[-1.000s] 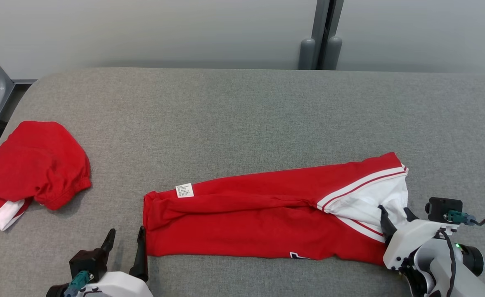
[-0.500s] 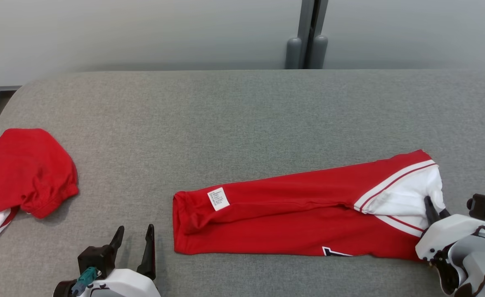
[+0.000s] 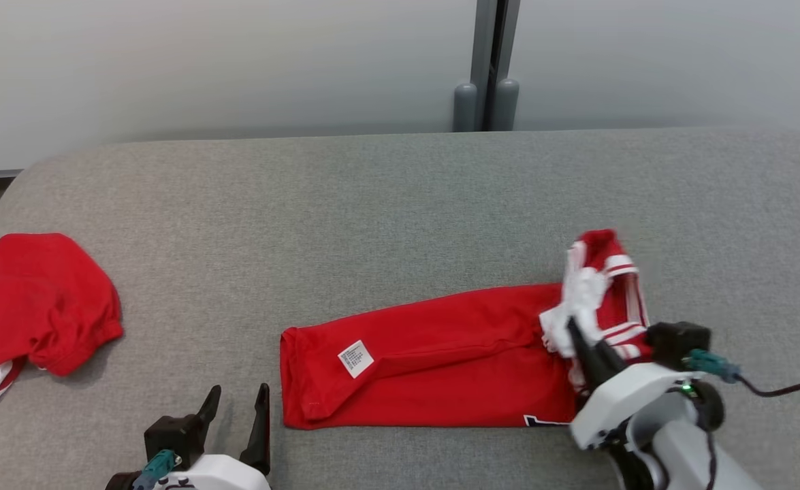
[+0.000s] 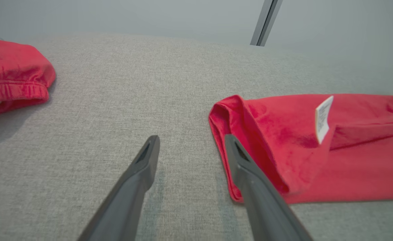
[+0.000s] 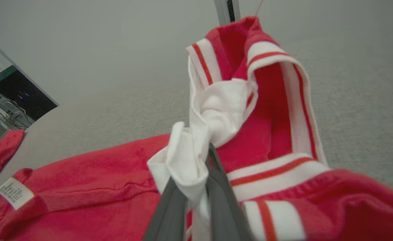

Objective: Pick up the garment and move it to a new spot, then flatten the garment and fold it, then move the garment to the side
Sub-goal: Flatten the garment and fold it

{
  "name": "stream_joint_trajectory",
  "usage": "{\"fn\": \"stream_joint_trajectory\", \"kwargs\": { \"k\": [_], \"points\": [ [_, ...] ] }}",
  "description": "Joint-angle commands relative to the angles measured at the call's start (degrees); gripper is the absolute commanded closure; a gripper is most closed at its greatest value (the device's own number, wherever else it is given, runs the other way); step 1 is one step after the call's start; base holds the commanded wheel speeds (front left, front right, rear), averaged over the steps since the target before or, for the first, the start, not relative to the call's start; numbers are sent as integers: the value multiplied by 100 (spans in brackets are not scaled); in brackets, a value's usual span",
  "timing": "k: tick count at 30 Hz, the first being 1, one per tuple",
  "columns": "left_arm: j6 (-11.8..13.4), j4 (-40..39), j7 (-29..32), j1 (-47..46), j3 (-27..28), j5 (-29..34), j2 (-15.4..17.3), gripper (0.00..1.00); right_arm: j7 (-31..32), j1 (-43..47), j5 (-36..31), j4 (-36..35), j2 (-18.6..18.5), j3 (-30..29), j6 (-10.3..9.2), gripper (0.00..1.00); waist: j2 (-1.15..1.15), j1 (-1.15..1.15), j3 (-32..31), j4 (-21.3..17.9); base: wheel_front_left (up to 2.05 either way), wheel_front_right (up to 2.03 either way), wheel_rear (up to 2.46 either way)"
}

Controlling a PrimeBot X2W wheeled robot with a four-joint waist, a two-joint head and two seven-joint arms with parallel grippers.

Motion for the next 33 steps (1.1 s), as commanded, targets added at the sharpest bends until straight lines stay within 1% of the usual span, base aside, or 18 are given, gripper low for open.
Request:
{"fn": "stream_joint_trajectory", "kwargs": {
  "k": [1,6,9,12,13,14,18,21,22,23,24,28,33],
  "points": [
    [-9,1,-10,-24,-25,-26,25,0,52,80,77,-122,14,139,0,100,0,0,-24,57,0,0,0],
    [-12,-3,-10,-42,-185,-19,24,0,333,237,416,-692,93,900,0,100,0,0,-70,362,0,0,0],
    [-11,-2,-10,-26,-266,-4,25,0,427,226,563,-852,146,1237,0,100,0,0,-86,596,0,0,0],
    [-47,27,-10,-38,-374,9,24,0,489,119,661,-847,205,1532,0,100,0,0,-91,860,0,0,0],
    [-50,32,-10,-54,-434,-10,25,0,525,40,688,-801,231,1718,0,100,0,0,-89,1034,0,0,0],
    [-51,32,-10,-62,-470,-26,24,0,532,3,717,-777,243,1806,0,100,0,0,-83,1117,0,0,0],
    [-55,56,-10,-93,-624,-56,24,0,505,-196,770,-588,253,2107,0,100,0,0,-65,1408,0,0,0],
    [-31,63,-10,-108,-716,-82,23,0,400,-359,894,-490,260,2315,0,100,0,0,-60,1556,0,0,0],
    [-18,65,-10,-111,-732,-95,25,0,351,-409,980,-461,259,2365,0,91,0,0,-58,1580,0,0,0],
    [-17,68,-10,-116,-748,-114,26,0,290,-432,1105,-456,255,2383,0,39,0,0,-58,1597,0,0,0],
    [-5,66,-10,-120,-767,-125,22,0,235,-468,1194,-461,254,2424,0,0,0,0,-57,1607,0,0,0],
    [47,33,-10,-132,-746,-161,24,0,1,-626,1367,-403,249,2462,0,0,0,0,-64,1516,0,0,0],
    [84,-10,-10,-112,-670,-140,25,0,-118,-708,1234,-216,245,2167,0,0,0,0,-94,1284,0,0,0]
  ]
}}
